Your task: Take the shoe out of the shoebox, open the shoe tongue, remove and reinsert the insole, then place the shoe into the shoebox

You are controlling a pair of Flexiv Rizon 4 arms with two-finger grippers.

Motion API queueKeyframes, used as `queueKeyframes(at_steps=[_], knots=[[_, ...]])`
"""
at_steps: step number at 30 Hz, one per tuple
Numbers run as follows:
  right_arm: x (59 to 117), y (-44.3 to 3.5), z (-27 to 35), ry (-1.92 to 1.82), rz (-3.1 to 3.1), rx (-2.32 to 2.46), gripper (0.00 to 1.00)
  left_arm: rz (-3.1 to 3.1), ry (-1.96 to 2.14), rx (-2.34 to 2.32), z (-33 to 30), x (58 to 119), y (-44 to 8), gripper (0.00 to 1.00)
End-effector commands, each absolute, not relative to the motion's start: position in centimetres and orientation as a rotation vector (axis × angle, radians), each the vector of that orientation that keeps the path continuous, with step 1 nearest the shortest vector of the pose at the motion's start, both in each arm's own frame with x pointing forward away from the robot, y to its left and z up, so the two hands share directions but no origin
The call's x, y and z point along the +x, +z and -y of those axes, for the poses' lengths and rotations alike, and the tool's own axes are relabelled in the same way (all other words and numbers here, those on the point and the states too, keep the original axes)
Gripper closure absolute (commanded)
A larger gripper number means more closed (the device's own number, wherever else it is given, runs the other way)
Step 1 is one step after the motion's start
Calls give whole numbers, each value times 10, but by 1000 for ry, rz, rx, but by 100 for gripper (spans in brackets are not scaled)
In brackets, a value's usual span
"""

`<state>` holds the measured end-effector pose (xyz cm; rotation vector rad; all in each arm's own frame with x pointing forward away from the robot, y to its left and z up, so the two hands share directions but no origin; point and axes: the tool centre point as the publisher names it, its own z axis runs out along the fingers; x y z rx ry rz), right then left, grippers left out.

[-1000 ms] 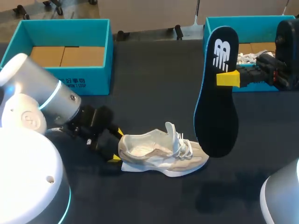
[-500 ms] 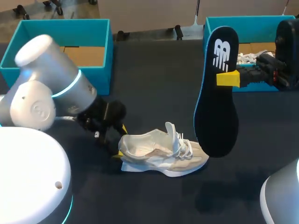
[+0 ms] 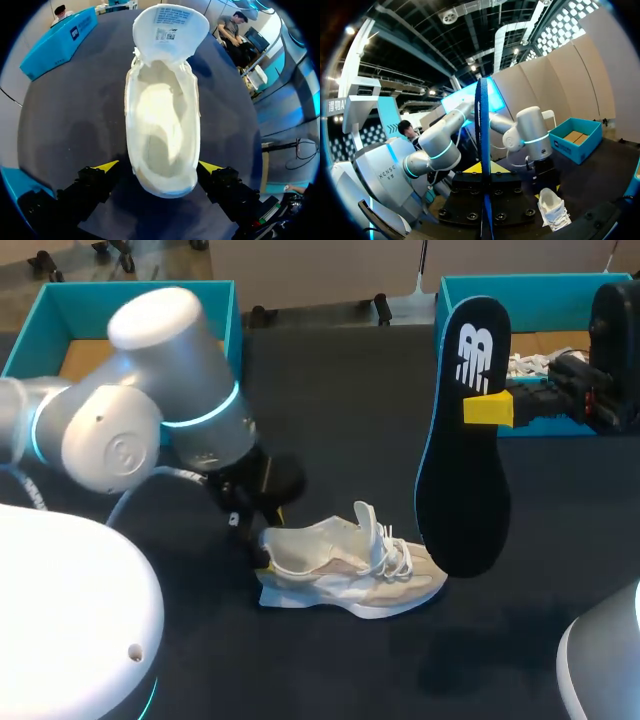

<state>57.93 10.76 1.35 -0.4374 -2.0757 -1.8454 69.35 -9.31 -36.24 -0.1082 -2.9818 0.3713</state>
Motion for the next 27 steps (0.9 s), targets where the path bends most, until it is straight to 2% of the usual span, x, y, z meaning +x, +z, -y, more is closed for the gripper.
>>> queueKeyframes(at_steps=[1, 10, 22, 27], knots=[[580, 13, -109, -1843, 2076, -440, 100, 3012, 218, -126, 99, 696, -360, 0], [580, 13, -109, -1843, 2076, -440, 100, 3041, 154, -126, 101, 698, -355, 0], [580, 13, -109, -1843, 2076, -440, 100, 3062, 144, -210, 111, 695, -307, 0], [580, 13, -109, -1843, 2076, -440, 100, 3083, 155, -230, 129, 709, -306, 0]])
